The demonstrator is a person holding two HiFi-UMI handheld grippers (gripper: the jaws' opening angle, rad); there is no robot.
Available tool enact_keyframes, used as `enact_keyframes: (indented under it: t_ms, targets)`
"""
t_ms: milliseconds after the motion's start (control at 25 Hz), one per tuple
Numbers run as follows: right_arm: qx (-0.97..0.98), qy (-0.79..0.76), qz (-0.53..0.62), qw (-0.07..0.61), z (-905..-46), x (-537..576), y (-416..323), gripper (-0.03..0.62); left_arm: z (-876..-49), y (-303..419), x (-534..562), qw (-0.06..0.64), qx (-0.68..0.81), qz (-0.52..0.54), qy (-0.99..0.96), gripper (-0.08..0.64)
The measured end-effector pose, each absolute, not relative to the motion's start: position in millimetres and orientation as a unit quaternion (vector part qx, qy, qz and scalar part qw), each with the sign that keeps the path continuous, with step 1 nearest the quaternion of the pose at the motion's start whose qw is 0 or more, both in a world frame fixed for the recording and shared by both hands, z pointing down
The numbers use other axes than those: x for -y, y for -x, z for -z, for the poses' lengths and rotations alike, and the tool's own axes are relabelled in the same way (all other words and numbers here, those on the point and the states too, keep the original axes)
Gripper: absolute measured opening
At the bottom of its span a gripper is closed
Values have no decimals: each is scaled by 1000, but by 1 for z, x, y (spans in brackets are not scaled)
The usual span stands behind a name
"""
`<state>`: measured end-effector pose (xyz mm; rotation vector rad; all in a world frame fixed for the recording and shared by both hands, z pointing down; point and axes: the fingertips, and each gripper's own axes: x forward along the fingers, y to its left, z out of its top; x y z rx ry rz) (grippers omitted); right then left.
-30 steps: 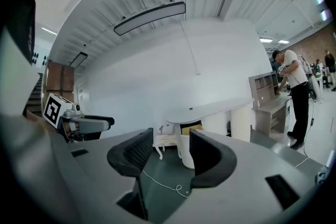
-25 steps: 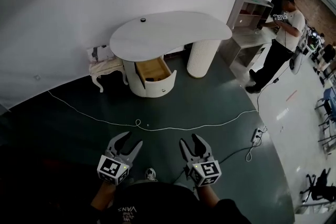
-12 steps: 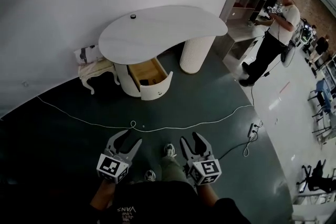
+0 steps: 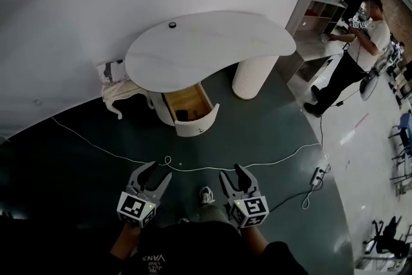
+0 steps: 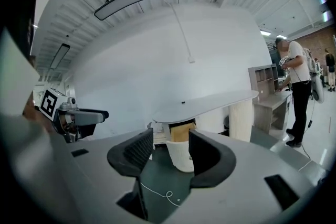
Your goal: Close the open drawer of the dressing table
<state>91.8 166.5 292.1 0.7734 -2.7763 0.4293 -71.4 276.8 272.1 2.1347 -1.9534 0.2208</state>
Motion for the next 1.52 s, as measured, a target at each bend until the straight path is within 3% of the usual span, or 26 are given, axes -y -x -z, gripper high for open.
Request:
enact_keyframes:
  t_ms: [800, 1520]
  targets:
    - [955, -179, -133, 197, -371, -26, -19, 213, -292, 140, -137, 157, 724, -72, -667, 187]
    - [928, -239, -145, 246, -495, 15, 73, 245, -345, 223, -28, 161, 605, -129, -769, 187]
